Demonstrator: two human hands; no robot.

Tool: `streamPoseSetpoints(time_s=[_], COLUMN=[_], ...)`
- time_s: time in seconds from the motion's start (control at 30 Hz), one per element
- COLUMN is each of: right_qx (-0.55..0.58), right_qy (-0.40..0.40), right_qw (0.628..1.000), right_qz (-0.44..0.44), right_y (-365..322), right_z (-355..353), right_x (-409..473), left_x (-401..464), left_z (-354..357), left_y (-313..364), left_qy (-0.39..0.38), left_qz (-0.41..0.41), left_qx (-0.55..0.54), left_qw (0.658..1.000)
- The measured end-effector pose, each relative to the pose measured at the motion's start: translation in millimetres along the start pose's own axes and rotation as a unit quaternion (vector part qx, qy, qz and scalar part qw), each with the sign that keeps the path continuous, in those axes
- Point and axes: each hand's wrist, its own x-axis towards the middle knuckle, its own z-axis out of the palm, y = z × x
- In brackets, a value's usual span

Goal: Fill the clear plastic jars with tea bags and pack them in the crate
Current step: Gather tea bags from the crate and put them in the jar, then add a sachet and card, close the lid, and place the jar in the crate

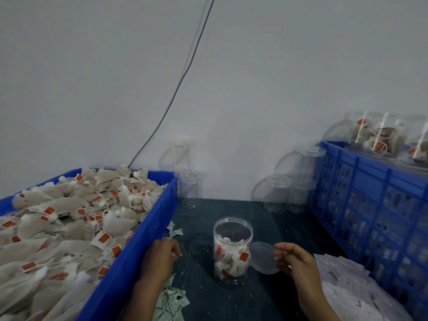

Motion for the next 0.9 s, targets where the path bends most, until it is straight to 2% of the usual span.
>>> streamPoseSetpoints(time_s=[0.13,0.23,0.37,0.47,0.57,0.67,0.83,0.9], right_qx=[-0.009,-0.009,0.001,-0.008,-0.023,-0.080,-0.270,-0.364], right_qy=[0.023,0.050,0.085,0.126,0.168,0.160,0.063,0.000], right_qw=[1.000,0.999,0.996,0.991,0.984,0.983,0.958,0.929], right_qz=[-0.008,-0.014,-0.033,-0.051,-0.049,-0.039,-0.065,-0.063], right_y=[-0.5,-3.0,-10.6,-16.5,-16.4,-10.5,0.5,3.7], right_z=[-6.9,-13.3,-25.2,-38.7,-53.0,-58.0,-53.7,-52.1], right_x=[3.2,5.8,8.2,8.3,11.0,14.5,12.4,12.6], left_x=[-1.4,-4.2,-8.3,-10.6,-11.3,-9.7,-7.6,-7.3], left_z=[-5.1,-13.0,-34.0,-48.4,-49.2,-39.4,-18.7,-16.8], left_y=[2.7,11.8,45.4,83.2,118.5,139.0,138.5,135.1], left_qy=[0.006,0.047,0.129,0.129,0.098,0.083,0.073,0.076], left_qz=[0.004,0.018,0.085,0.136,0.187,0.222,0.228,0.224], left_qx=[-0.048,-0.069,-0.157,-0.223,-0.159,-0.045,0.031,0.030], left_qw=[0.999,0.996,0.975,0.957,0.964,0.970,0.970,0.971])
